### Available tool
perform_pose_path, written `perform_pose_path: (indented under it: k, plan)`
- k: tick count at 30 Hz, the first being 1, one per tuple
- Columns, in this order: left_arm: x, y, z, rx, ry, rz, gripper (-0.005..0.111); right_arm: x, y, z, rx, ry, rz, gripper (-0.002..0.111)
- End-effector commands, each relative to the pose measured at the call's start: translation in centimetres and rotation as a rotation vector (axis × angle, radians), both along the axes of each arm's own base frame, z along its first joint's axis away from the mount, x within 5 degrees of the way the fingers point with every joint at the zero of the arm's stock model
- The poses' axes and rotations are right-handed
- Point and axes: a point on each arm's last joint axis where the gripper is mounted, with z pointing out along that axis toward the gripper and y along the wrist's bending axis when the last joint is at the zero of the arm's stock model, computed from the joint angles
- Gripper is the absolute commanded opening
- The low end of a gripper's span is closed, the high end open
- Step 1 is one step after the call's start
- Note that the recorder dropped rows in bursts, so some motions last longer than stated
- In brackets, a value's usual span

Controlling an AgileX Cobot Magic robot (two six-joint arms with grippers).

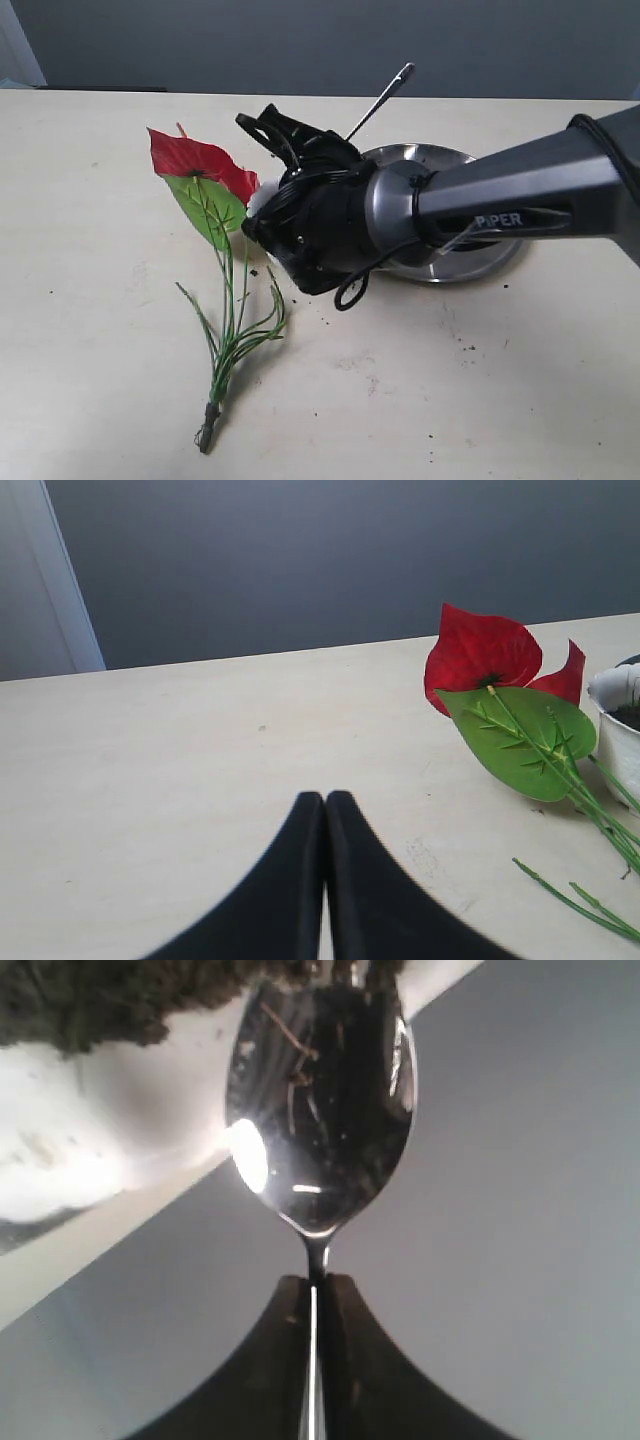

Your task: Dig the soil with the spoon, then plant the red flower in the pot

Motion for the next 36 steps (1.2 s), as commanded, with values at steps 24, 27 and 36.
perform_pose_path:
  k: [24,27,36]
  plan:
    - [0.0,0.0,0.0,0.001,-0.004,-0.002,0.0,-0.8,0.5,0.7,0.099,-0.074,-0.053,-0.001]
    - [0.0,0.0,0.0,0.001,-0.004,-0.002,0.0,-0.4,-0.3,1.9,0.105,-0.119,-0.104,-0.001]
    - [0.0,0.0,0.0,0.001,-0.004,-0.002,0.0,2.1,-5.5,5.3,0.842,-0.038,-0.758,-0.001]
